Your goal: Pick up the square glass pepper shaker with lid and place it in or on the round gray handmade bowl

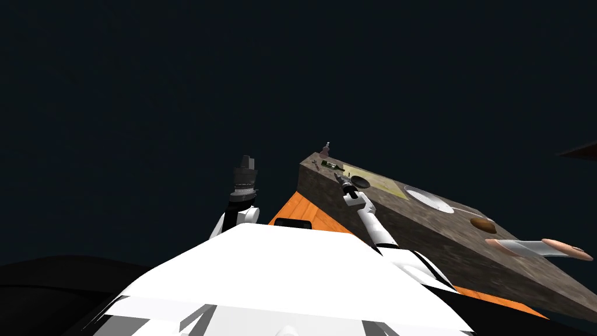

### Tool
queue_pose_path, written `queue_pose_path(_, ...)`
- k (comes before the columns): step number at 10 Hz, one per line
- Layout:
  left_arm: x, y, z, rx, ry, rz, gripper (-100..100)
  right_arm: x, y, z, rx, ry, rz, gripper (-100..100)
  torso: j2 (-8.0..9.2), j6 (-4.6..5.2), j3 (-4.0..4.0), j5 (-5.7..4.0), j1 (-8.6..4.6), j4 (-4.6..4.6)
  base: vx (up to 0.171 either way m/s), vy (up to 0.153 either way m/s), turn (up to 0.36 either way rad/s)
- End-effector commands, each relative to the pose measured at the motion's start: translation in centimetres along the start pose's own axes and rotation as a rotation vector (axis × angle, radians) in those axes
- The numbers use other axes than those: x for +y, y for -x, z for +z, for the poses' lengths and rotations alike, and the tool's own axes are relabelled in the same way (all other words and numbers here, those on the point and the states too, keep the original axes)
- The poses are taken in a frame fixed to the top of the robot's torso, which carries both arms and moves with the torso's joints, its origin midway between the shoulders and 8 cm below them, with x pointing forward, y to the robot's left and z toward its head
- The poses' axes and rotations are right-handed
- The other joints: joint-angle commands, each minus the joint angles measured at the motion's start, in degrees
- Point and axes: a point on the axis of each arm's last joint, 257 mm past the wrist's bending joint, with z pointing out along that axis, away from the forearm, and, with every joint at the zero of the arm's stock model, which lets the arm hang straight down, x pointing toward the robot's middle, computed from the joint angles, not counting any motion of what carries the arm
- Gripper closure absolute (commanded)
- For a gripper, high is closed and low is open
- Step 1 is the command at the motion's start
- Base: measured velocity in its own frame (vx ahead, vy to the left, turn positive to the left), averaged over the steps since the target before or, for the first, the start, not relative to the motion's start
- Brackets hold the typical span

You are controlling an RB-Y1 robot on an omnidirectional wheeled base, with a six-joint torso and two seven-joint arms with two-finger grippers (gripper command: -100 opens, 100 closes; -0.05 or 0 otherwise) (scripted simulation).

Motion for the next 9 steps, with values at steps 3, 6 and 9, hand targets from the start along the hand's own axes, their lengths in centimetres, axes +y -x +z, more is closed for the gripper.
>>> queue_pose_path(3, 0.0, 0.0, 0.0, 0.0, 0.0, 0.0, 0, -3.2, -0.9, 0.9, 0.046, -0.076, -0.071, -100, 0.03, 0.01, 0.01, 0.0, 0.01, 0.0, -0.024, 0.008, 0.131)
queue_pose_path(6, 0.0, 0.0, 0.0, 0.0, 0.0, 0.0, 0, -6.2, -0.4, 2.0, 0.078, -0.149, -0.149, -100, -0.01, 0.07, -0.01, -0.01, -0.03, -0.01, -0.015, 0.006, 0.147)
queue_pose_path(9, 0.0, 0.0, 0.0, 0.0, 0.0, 0.0, 0, -8.7, -1.3, 2.1, 0.12, -0.204, -0.181, -100, -0.04, 0.08, -0.03, -0.02, -0.05, -0.02, -0.003, 0.002, 0.095)
